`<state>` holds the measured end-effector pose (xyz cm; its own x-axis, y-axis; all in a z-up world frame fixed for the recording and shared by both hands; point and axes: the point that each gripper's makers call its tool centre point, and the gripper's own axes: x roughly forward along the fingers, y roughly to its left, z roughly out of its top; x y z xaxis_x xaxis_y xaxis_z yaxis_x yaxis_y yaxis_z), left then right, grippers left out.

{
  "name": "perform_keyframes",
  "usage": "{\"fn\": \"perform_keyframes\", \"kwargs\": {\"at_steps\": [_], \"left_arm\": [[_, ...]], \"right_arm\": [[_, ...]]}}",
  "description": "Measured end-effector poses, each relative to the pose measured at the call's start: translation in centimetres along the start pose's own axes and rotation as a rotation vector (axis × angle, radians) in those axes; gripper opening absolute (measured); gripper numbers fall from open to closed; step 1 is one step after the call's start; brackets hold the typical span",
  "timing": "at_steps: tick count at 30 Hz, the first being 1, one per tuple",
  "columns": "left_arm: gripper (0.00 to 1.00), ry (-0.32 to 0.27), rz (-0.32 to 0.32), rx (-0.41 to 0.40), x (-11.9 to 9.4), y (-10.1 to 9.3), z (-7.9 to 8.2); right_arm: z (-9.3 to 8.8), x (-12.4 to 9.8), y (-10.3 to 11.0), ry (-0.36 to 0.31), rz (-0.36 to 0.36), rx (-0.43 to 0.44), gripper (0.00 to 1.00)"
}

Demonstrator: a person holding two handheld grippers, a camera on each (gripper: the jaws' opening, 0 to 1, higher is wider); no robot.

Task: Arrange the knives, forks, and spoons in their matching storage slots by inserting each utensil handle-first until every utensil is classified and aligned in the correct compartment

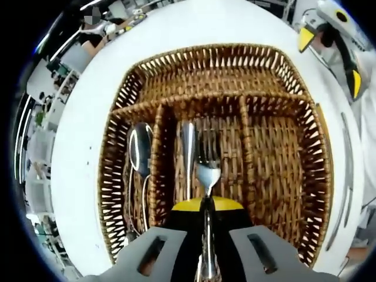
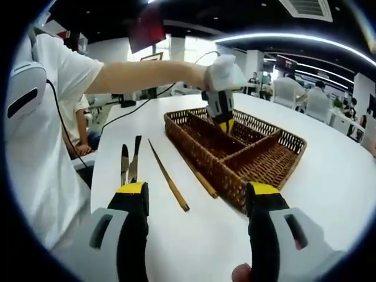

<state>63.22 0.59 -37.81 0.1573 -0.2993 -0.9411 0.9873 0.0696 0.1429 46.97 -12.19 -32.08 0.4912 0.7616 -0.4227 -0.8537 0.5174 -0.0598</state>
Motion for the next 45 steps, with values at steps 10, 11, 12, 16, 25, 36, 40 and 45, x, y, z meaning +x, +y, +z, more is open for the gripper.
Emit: {"fn": "perform_keyframes", "kwargs": {"at_steps": [10, 11, 12, 16, 25, 36, 40, 45], "left_arm": [[0.02, -0.019, -0.012, -0.004, -0.1, 0.2, 0.0], [0.02, -0.022, -0.013, 0.002, -0.1, 0.2, 0.1], [0.02, -0.021, -0.017, 0.004, -0.1, 0.2, 0.0], [0.06, -0.029, -0.033, -0.005, -0.3, 0.3, 0.1], [0.02, -0.021, -0.044, 0.012, -0.2, 0.2, -0.2], [0.07, -0.017, -0.017, -0.006, -0.3, 1.0, -0.4], [0.08, -0.030, -0.004, -0.014, -0.7, 1.2, -0.3], [0.09, -0.035, 0.010, -0.018, -0.9, 1.1, -0.3]], "right_arm": [[-0.2, 0.2, 0.2, 0.001, 0.007, 0.008, 0.69], [-0.2, 0.2, 0.2, 0.001, 0.007, 0.007, 0.69], [-0.1, 0.1, 0.2, 0.001, 0.006, 0.007, 0.69], [-0.1, 0.0, 0.2, 0.001, 0.003, 0.006, 0.69], [-0.2, -0.1, 0.3, 0.004, 0.002, 0.007, 0.69], [-0.2, -0.2, 0.3, 0.004, 0.000, 0.006, 0.69], [-0.1, -0.2, 0.2, 0.003, -0.003, 0.007, 0.69], [0.0, -0.2, 0.4, 0.002, -0.001, 0.003, 0.69]]}}
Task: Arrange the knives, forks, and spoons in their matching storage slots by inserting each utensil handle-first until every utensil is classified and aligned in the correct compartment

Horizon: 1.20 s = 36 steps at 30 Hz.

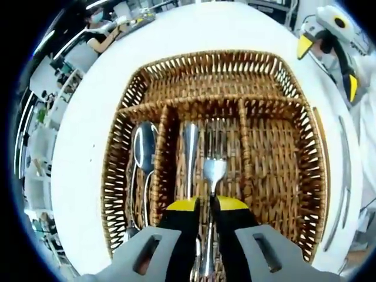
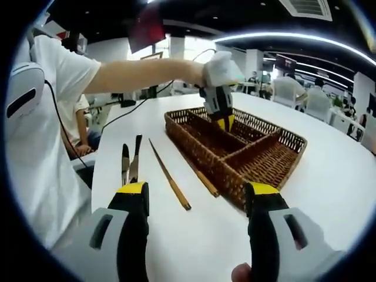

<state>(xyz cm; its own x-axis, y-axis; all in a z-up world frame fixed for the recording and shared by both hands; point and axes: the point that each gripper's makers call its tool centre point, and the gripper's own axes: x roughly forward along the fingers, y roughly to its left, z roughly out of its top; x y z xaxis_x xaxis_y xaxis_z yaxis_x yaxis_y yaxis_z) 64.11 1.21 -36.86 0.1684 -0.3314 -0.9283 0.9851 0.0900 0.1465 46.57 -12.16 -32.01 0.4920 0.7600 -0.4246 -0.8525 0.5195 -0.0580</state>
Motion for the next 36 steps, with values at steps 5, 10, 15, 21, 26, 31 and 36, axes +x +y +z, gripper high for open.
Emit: {"fn": "perform_keyframes", "kwargs": {"at_steps": [5, 10, 15, 21, 26, 31, 36], "left_arm": [[0.09, -0.008, 0.014, -0.005, -0.3, 0.0, 0.0], [0.14, -0.015, 0.040, -0.009, -0.7, 0.2, -0.1], [0.14, -0.039, 0.073, -0.023, -1.4, 0.4, 0.0], [0.19, -0.072, 0.117, -0.049, -2.2, 0.7, -0.1], [0.19, -0.106, 0.137, -0.076, -2.7, 0.6, -0.1], [0.20, -0.131, 0.149, -0.100, -3.0, 0.2, -0.5], [0.21, -0.184, 0.187, -0.147, -3.8, 0.0, -0.8]], "right_arm": [[0.1, -0.1, 0.1, -0.001, -0.003, -0.002, 0.69], [0.1, -0.2, 0.2, 0.001, -0.005, -0.003, 0.69], [0.1, -0.1, 0.3, -0.001, -0.005, -0.005, 0.69], [0.1, -0.1, 0.5, 0.001, -0.004, -0.008, 0.69], [0.2, -0.1, 0.7, 0.002, -0.005, -0.011, 0.69], [0.2, -0.1, 0.9, 0.006, -0.004, -0.014, 0.69], [0.3, -0.2, 1.1, 0.021, -0.013, -0.016, 0.69]]}}
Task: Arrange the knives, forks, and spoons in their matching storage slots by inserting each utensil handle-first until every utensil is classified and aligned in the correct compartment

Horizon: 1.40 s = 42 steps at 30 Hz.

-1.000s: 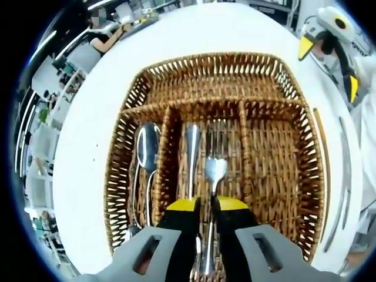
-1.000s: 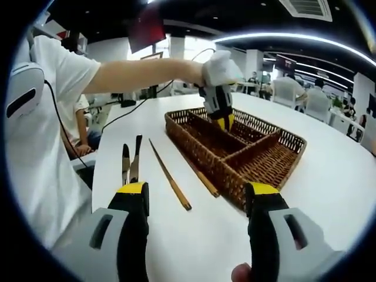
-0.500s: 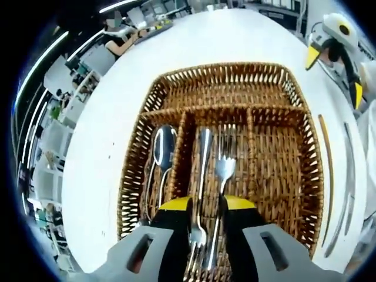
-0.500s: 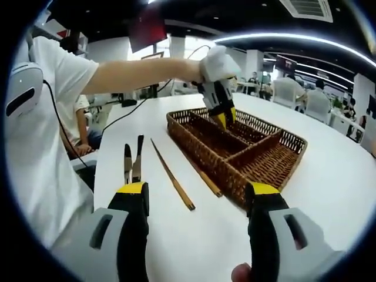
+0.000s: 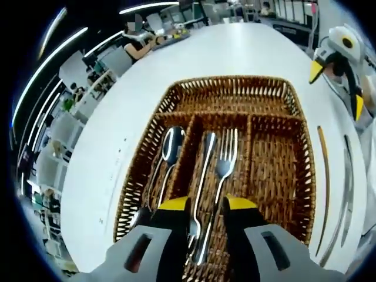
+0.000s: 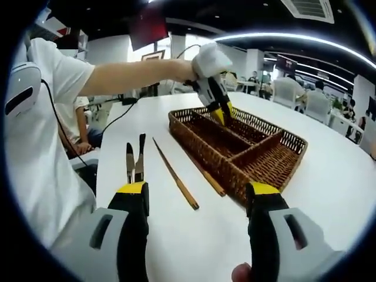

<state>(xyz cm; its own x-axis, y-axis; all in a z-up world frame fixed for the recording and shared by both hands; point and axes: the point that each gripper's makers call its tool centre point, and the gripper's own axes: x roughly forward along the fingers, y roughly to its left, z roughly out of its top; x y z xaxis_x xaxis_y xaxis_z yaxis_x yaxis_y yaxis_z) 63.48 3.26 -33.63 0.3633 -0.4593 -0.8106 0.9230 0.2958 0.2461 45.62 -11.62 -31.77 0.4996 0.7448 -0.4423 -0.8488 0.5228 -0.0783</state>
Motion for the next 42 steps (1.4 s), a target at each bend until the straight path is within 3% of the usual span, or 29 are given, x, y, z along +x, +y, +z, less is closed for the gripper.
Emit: {"fn": "perform_keyframes", "kwargs": {"at_steps": [12, 17, 22, 42], "left_arm": [[0.27, -0.072, 0.086, -0.044, -2.4, -0.7, -1.0], [0.30, -0.141, 0.138, -0.090, -3.8, -0.7, -1.1], [0.34, -0.215, 0.157, -0.143, -4.7, -1.5, -1.2], [0.45, -0.367, 0.231, -0.268, -8.6, -5.0, -4.4]], "right_arm": [[0.0, -0.1, 0.4, 0.023, -0.025, 0.000, 0.69], [0.1, -0.3, 0.6, 0.033, -0.036, -0.002, 0.68], [0.1, -0.4, 1.0, 0.043, -0.043, -0.005, 0.68], [-0.3, -0.1, 2.5, 0.060, -0.031, -0.030, 0.68]]}}
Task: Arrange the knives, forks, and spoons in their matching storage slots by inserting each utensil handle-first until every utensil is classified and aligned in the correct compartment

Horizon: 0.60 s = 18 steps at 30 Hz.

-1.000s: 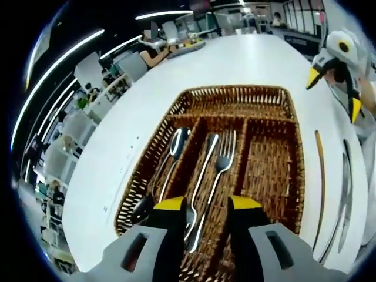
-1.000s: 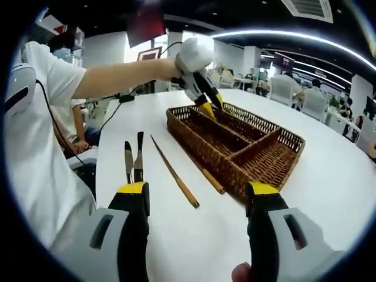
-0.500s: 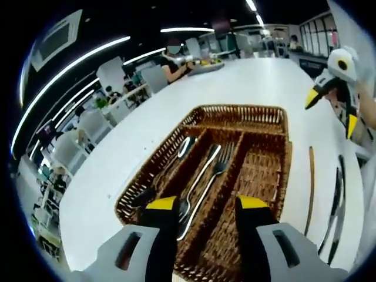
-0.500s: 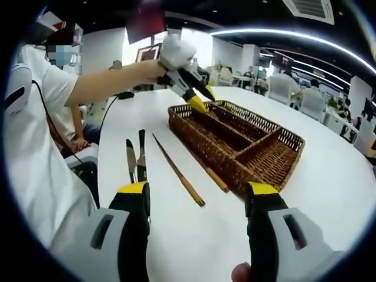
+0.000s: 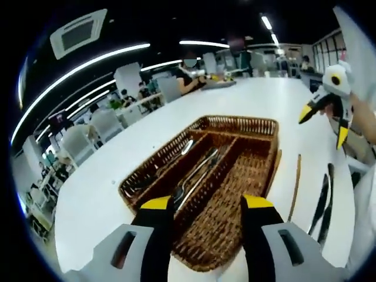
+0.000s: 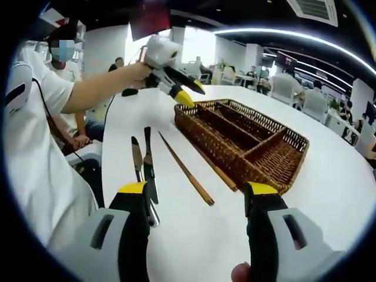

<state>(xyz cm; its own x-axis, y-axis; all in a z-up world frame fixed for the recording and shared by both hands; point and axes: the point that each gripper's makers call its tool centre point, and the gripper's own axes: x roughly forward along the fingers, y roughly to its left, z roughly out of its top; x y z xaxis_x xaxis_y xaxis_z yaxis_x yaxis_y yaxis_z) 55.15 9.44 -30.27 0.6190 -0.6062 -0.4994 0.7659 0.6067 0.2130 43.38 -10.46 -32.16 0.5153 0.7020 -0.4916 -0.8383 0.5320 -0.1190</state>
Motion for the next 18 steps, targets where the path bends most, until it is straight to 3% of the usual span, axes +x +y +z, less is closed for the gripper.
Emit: {"fn": "perform_keyframes", "kwargs": {"at_steps": [11, 18], "left_arm": [[0.45, -0.048, 0.008, -0.007, -2.9, -2.0, -0.3], [0.44, -0.046, 0.017, 0.007, -4.1, -3.5, -1.3]], "right_arm": [[-0.1, 0.2, 1.4, 0.005, 0.024, -0.016, 0.66], [-0.3, 0.4, 2.2, 0.010, 0.037, -0.031, 0.65]]}}
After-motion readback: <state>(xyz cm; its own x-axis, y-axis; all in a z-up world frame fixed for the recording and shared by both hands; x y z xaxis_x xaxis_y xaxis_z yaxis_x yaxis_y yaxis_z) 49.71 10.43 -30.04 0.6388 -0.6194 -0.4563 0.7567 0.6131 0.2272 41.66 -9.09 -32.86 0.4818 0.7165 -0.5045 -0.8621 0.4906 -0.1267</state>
